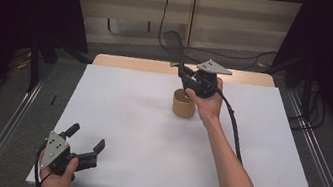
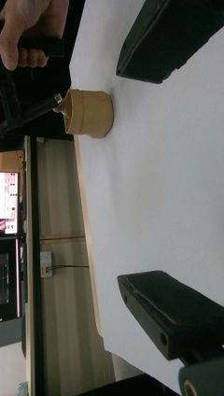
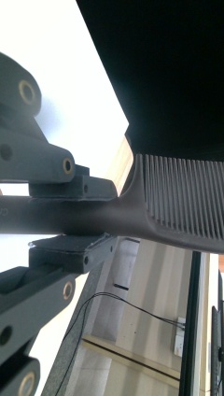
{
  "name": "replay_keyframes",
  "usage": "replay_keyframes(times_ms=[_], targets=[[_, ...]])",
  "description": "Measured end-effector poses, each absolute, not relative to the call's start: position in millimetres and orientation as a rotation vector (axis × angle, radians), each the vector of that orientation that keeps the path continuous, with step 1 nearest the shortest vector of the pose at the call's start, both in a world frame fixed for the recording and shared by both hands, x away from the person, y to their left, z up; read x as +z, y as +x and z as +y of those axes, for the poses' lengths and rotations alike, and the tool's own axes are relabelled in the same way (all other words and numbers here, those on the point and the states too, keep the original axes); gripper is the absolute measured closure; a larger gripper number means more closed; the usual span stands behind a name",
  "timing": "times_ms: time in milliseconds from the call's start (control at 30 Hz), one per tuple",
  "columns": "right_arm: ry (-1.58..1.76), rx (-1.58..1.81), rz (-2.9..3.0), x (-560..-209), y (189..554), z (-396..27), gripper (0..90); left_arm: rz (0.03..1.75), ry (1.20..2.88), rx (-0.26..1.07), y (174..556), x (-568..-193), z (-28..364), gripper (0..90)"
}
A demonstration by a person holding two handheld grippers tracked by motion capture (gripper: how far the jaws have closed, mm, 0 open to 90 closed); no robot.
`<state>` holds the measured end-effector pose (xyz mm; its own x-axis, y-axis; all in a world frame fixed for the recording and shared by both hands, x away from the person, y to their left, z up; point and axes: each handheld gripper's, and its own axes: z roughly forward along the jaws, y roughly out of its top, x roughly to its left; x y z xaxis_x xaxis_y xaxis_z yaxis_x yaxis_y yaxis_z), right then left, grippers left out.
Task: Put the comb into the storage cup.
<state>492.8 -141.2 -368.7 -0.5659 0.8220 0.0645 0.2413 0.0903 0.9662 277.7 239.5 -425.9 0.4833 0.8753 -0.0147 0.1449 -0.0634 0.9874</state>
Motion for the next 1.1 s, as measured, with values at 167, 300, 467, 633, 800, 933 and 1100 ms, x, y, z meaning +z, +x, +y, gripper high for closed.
replay_keyframes(times_ms=[167, 300, 467, 633, 800, 933, 1100], targets=[[1.028, 1.498, 1.883, -371.4, 495.5, -137.4, 72.6, 0.917, 1.538, 0.762, 277.7, -425.9, 239.5, 2.6], [1.011, 1.486, 1.885, -375.3, 495.9, -135.7, 72.6, 0.916, 1.537, 0.763, 277.4, -425.6, 240.2, 2.6], [1.011, 1.476, 1.926, -379.7, 497.9, -132.7, 72.5, 0.922, 1.539, 0.759, 277.9, -426.2, 240.0, 2.6], [1.023, 1.463, 1.944, -386.6, 499.2, -132.6, 72.5, 0.920, 1.537, 0.759, 277.7, -426.0, 240.1, 2.6], [1.003, 1.475, 1.937, -389.1, 496.9, -129.2, 72.6, 0.920, 1.538, 0.760, 277.8, -425.9, 240.7, 2.6], [1.007, 1.466, 1.935, -392.2, 495.6, -129.4, 72.5, 0.919, 1.538, 0.761, 277.6, -425.9, 240.8, 2.6], [1.018, 1.467, 1.941, -395.7, 494.8, -132.9, 72.6, 0.920, 1.536, 0.761, 277.9, -426.0, 240.4, 2.6]])
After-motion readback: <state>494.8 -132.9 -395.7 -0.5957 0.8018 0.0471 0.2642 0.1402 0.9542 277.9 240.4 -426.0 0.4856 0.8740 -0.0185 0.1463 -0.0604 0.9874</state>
